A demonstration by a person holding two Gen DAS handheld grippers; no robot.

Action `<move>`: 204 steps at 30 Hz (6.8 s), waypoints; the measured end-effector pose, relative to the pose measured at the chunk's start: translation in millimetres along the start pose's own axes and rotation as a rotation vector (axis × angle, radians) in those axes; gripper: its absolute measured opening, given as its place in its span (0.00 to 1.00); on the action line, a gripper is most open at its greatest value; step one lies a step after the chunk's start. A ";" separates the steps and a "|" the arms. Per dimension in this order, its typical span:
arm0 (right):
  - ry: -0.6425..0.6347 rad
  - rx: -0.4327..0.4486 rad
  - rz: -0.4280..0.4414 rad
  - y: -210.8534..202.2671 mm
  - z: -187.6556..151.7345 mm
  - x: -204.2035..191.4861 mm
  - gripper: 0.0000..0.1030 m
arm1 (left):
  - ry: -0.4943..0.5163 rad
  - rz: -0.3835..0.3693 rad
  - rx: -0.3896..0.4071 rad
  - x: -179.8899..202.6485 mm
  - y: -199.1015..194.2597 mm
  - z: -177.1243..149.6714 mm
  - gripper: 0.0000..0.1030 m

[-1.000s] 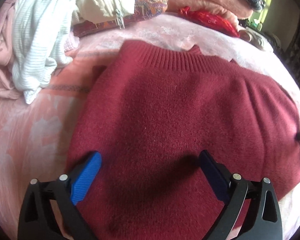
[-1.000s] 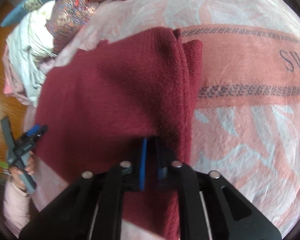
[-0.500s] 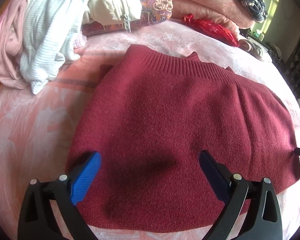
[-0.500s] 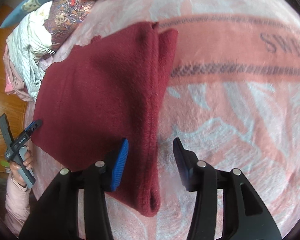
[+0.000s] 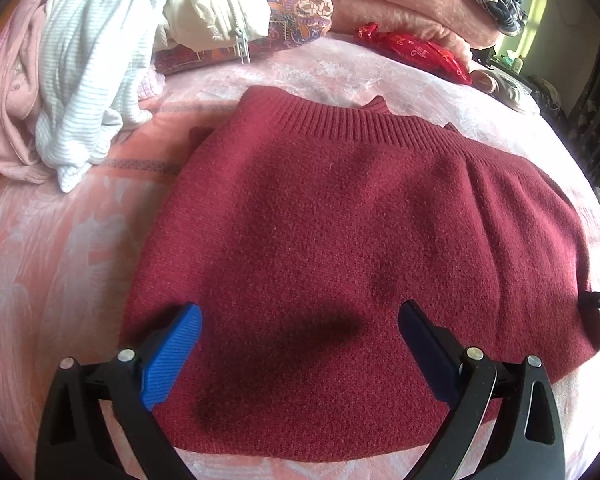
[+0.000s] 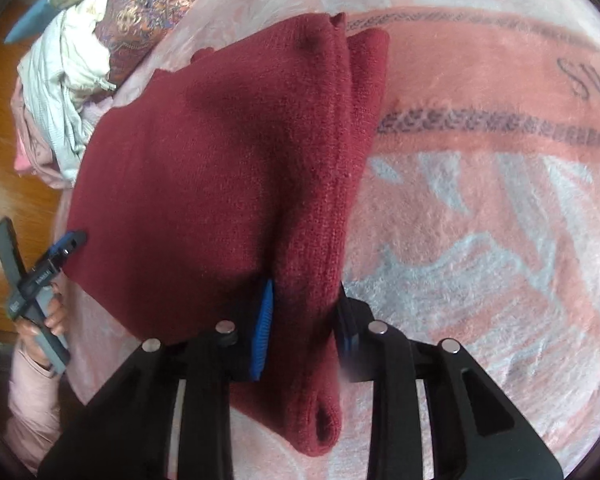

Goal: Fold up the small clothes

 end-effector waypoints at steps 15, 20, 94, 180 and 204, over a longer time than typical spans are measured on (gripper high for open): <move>0.070 0.007 0.039 -3.5 0.7 0.1 0.18 | 0.038 -0.009 0.042 2.9 -8.0 -3.5 0.96; 0.098 0.019 0.053 -10.9 0.2 -1.7 0.16 | 0.057 -0.020 0.063 1.3 -11.0 -5.2 0.96; -0.050 -0.061 0.251 -7.4 -4.8 -106.8 0.45 | -0.069 -0.303 -0.097 80.3 29.4 55.5 0.96; -0.094 -0.013 0.124 55.9 67.0 -226.2 0.46 | -0.174 -0.179 -0.066 -107.6 4.5 62.7 0.69; -0.187 -0.068 0.098 65.0 28.5 -220.0 0.78 | -0.175 -0.353 -0.083 -104.1 3.8 25.7 0.84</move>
Point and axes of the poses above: each gripper's, at about its wrist camera, not at the fingertips, and y roughly the way its jaws point, x to its right, z to its top, the point moved 9 cm from there along y, roughly the way its jaws point, and after that the axes turned 14 degrees about y, right-handed, at the moved point
